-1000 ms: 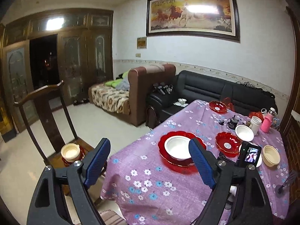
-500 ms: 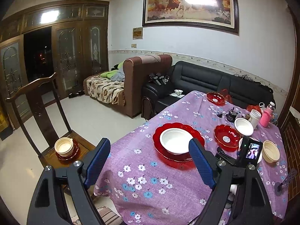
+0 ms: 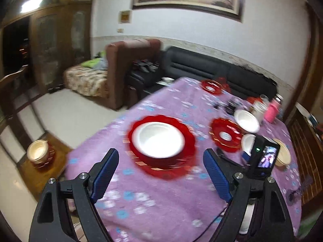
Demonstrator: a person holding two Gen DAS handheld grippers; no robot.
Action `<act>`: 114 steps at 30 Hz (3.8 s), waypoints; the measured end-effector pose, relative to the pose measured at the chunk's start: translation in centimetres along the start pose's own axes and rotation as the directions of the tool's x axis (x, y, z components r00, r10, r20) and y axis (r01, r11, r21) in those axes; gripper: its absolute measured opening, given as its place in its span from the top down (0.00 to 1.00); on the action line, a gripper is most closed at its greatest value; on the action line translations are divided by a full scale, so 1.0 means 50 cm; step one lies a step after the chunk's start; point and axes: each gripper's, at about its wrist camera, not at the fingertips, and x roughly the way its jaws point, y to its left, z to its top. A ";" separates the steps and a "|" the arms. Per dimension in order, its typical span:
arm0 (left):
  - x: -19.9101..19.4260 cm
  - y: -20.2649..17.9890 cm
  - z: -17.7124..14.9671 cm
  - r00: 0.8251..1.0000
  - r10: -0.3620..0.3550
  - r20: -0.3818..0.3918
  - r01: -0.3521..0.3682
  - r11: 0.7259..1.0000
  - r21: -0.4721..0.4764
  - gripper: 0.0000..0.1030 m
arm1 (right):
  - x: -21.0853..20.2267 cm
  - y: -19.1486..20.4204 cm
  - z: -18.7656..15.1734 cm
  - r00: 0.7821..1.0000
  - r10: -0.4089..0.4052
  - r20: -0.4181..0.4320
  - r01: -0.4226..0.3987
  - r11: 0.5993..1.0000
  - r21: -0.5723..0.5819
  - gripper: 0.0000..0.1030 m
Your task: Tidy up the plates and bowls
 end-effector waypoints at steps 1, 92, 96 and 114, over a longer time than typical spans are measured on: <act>0.027 -0.032 0.006 0.999 -0.032 -0.011 0.033 0.999 0.023 0.17 | -0.004 0.001 0.003 1.000 0.005 0.009 -0.005 1.000 -0.001 0.00; 0.656 -0.266 0.229 0.799 -0.213 -0.562 0.326 0.939 0.108 0.57 | 0.199 -0.222 0.284 0.915 0.219 -0.338 -0.130 0.955 0.267 0.82; 0.612 -0.218 0.241 0.816 -0.235 -0.528 0.319 0.945 0.074 0.57 | 0.164 -0.178 0.294 0.917 0.261 -0.303 -0.171 0.941 0.292 0.82; 0.479 0.109 0.174 0.866 -0.175 -0.469 0.171 0.984 -0.051 0.57 | 0.134 0.117 0.214 0.853 0.373 -0.366 -0.300 0.923 0.239 0.81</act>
